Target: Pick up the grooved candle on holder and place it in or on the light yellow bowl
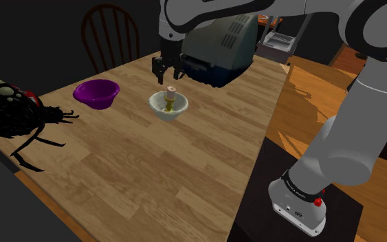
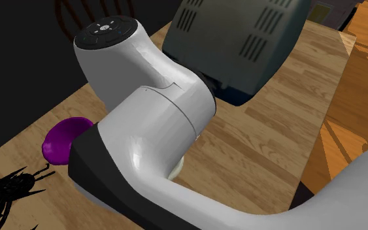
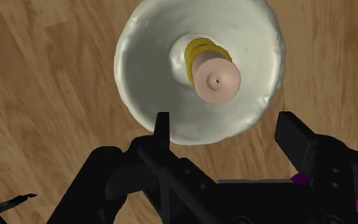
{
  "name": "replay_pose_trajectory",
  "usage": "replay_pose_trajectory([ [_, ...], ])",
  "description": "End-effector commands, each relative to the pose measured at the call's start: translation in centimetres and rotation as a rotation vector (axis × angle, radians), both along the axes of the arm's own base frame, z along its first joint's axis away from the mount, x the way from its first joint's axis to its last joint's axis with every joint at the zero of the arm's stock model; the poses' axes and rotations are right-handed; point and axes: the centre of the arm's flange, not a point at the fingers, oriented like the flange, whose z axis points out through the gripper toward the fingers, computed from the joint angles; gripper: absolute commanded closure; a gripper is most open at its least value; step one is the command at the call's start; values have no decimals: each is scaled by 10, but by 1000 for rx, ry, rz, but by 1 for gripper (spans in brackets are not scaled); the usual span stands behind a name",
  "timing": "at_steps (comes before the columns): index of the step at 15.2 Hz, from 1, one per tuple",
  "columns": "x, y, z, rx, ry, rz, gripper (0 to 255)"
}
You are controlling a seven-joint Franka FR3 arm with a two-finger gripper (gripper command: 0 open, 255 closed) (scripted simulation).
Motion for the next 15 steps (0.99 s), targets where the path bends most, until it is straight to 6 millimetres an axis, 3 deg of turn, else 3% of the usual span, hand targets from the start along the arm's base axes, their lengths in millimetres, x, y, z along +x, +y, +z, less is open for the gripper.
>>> replay_pose_trajectory([
  [1,0,0,0,0,0,0,0],
  [4,0,0,0,0,0,0,0],
  [8,-1,-1,50,0,0,0,0],
  [15,-1,-1,50,0,0,0,0],
])
